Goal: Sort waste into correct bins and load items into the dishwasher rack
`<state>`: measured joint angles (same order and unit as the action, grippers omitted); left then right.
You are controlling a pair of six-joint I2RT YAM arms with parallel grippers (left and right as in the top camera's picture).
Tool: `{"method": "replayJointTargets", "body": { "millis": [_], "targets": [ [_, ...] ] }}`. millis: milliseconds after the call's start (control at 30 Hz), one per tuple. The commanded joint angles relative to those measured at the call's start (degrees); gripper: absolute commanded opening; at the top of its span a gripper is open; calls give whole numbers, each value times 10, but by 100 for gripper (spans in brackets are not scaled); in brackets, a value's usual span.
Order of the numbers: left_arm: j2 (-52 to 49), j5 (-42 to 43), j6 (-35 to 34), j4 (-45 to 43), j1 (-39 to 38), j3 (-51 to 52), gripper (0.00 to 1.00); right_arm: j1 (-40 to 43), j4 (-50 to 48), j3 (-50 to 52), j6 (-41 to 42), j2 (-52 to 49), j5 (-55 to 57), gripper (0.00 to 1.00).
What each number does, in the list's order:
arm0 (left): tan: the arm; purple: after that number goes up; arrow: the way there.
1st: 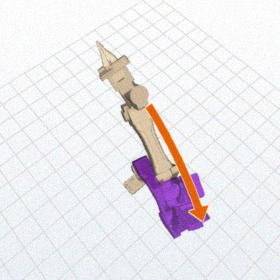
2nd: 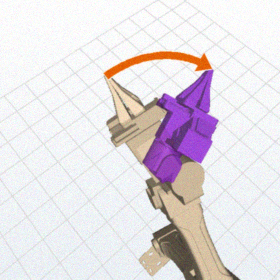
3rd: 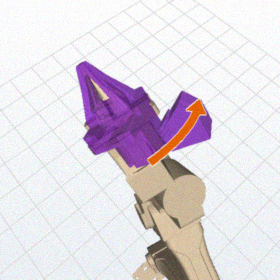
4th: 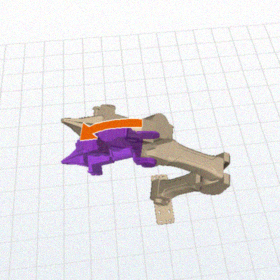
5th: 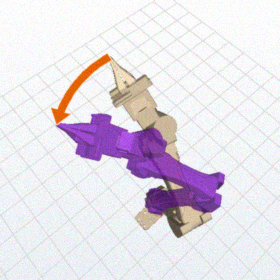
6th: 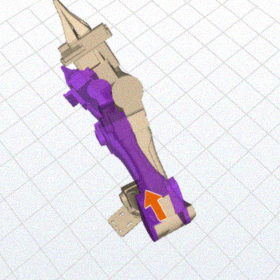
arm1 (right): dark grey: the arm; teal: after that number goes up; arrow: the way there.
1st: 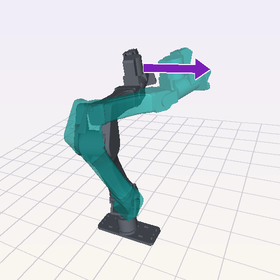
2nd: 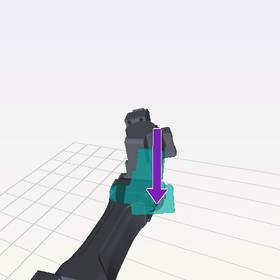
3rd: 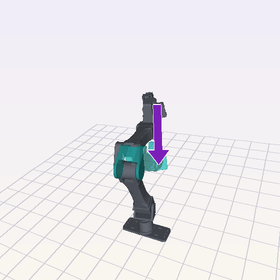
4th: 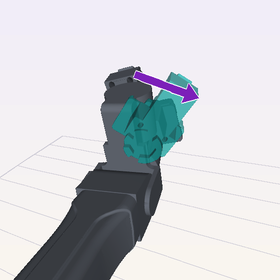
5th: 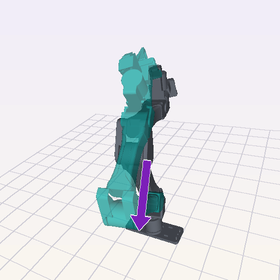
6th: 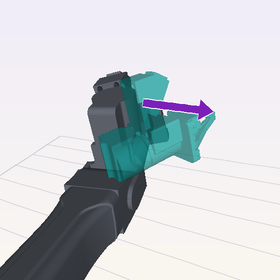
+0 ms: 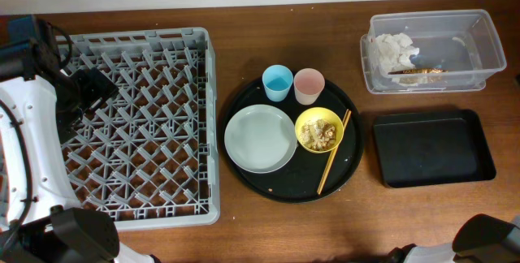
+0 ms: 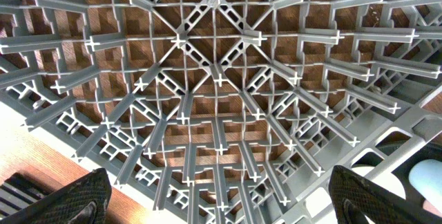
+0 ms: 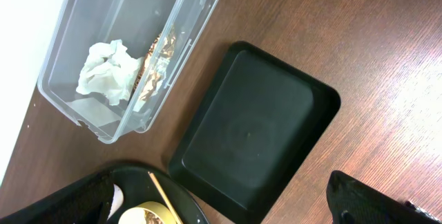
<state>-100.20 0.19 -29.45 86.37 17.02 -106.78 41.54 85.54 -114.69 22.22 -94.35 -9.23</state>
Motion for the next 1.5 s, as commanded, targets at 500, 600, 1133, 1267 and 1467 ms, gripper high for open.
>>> {"method": "replayJointTargets", "body": {
  "millis": [500, 600, 1133, 1267, 1467],
  "targets": [
    [3, 336, 156, 38, -66, -10, 98, 1, 2, -2, -4, 0, 9, 99],
    [2, 325, 191, 35, -171, -9, 98, 1, 2, -2, -4, 0, 9, 99],
    [-54, 30, 188, -188, -619, -9, 67, 1, 2, -2, -4, 0, 9, 99],
    [-96, 31, 188, -192, -663, -9, 99, 1, 2, -2, -4, 0, 9, 99],
    [-155, 7, 189, -223, -705, -9, 77, 1, 2, -2, -4, 0, 9, 99]
  ]
}}
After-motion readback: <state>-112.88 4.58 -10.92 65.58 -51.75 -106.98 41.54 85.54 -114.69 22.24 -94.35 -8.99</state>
